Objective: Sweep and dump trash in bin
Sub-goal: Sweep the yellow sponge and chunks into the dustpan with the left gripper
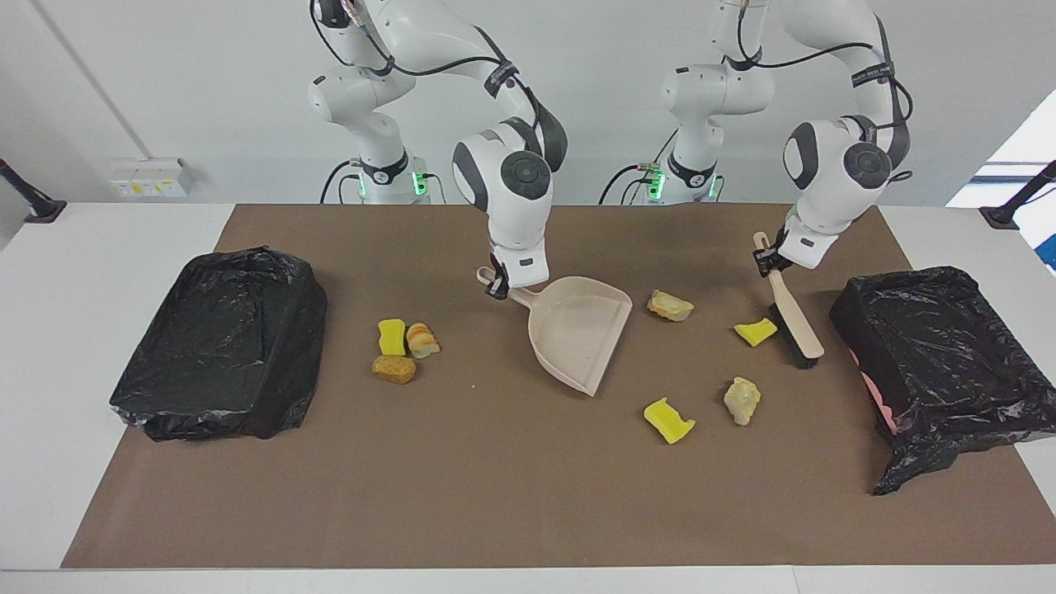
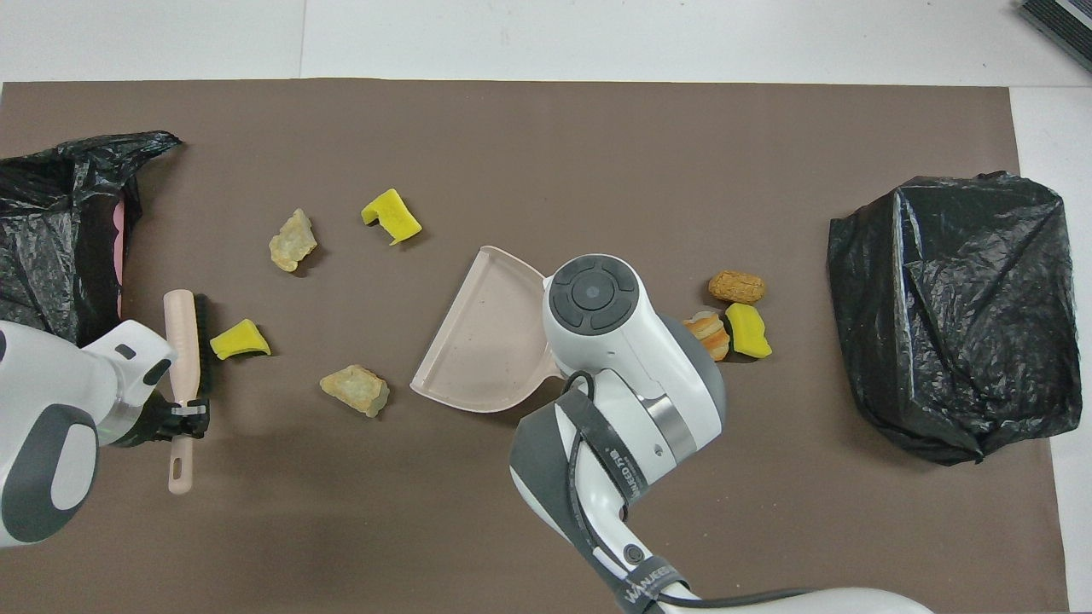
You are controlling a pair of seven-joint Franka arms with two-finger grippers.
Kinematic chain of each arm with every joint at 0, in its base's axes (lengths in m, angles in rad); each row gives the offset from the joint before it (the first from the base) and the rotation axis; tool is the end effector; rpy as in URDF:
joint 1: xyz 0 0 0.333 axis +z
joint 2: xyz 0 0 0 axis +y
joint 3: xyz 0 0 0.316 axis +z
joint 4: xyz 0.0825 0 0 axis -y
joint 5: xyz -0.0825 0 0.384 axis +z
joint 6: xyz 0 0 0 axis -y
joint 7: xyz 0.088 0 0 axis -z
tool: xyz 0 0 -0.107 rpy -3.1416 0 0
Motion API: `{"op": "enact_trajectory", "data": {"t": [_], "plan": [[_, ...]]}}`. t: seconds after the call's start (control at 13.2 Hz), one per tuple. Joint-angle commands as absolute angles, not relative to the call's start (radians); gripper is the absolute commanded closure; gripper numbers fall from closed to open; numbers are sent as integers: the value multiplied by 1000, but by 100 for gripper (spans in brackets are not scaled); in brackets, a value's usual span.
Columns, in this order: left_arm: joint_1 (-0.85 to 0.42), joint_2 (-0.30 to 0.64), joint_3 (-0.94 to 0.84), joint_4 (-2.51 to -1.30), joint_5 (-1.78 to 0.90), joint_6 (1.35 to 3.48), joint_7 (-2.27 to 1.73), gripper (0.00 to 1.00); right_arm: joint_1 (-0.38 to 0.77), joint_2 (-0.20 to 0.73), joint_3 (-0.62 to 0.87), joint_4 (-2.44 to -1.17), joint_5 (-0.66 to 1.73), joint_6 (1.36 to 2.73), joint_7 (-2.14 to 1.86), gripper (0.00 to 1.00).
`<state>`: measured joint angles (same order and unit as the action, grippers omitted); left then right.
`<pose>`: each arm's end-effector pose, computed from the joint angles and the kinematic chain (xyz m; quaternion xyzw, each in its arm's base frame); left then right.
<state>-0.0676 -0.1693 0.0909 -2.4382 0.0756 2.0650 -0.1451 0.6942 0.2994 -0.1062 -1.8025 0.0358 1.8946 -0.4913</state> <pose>0.4397 0.0139 0.3519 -0.9926 -0.0610 0.1002 0.0299 0.5031 0.3432 0.3653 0.8568 0.5054 -0.1024 0.0045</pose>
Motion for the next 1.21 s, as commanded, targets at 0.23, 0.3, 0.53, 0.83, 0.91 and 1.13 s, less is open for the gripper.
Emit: {"op": "enact_trajectory", "data": {"t": [0.23, 0.3, 0.53, 0.83, 0.91, 1.13], "plan": [[-155, -290, 74, -2562, 91, 2034, -161, 100, 718, 282, -106, -1859, -8, 1934, -428, 100], [-164, -296, 66, -2565, 86, 2031, -164, 100, 718, 279, -107, -1867, -8, 1933, -428, 100], [-198, -298, 39, -2572, 65, 2020, -236, 100, 718, 275, -107, -1881, -9, 1931, -428, 100], [-207, -285, -84, -2574, -53, 2028, -403, 100, 716, 275, -107, -1881, -9, 1933, -431, 100], [-207, -279, -112, -2573, -90, 2039, -443, 100, 716, 275, -107, -1881, -8, 1933, -431, 100], [-207, -247, -195, -2568, -216, 2118, -515, 100, 715, 276, -107, -1881, -9, 1933, -431, 100]]}}
